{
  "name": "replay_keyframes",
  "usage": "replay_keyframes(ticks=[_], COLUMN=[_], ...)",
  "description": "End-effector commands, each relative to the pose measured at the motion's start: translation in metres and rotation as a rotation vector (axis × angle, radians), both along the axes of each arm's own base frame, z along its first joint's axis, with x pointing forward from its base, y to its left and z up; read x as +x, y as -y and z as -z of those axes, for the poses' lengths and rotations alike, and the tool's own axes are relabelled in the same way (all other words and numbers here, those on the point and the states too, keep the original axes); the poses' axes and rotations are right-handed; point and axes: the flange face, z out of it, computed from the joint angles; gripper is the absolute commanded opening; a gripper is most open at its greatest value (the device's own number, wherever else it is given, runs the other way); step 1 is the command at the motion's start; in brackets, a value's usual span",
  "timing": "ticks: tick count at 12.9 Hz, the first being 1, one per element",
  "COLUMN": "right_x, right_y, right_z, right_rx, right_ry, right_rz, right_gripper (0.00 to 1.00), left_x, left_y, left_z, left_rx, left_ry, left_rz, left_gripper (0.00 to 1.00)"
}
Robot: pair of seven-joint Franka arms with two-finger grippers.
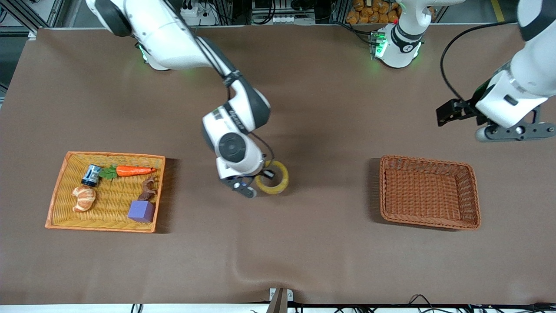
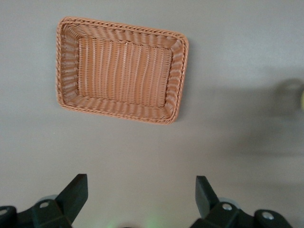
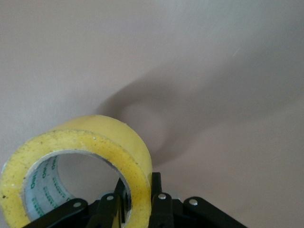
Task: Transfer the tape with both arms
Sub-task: 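Lift the tape with the right gripper and carry it to mid-table, then set the tape down on the table and open the right gripper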
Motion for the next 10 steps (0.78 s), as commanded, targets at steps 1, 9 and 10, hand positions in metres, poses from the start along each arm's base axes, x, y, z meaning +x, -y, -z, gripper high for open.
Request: replay_keyframes(ticks=[1, 9, 10], right_x=[-0.020, -0.002, 0.002], right_y=[-0.034, -0.002, 0.014], right_z=[0.035, 0.006, -0.002], right_rx=[-0.027, -0.125, -0.141], right_ry=[0.045, 0.065, 0.018], right_rz=[0.052, -0.133, -0.206], right_gripper=[0.23, 1.00, 1.00], left_x=[0.002, 0.021, 0.028], left_y=[0.032, 0.072, 0.081], left_z=[0.010, 0.055, 0.075], left_rx=[-0.008, -0.088, -0.102], left_ry=[0.005, -0.015, -0.028], left_rz=[-0.035, -0.037, -0.033], left_gripper=[1.00, 1.00, 1.00])
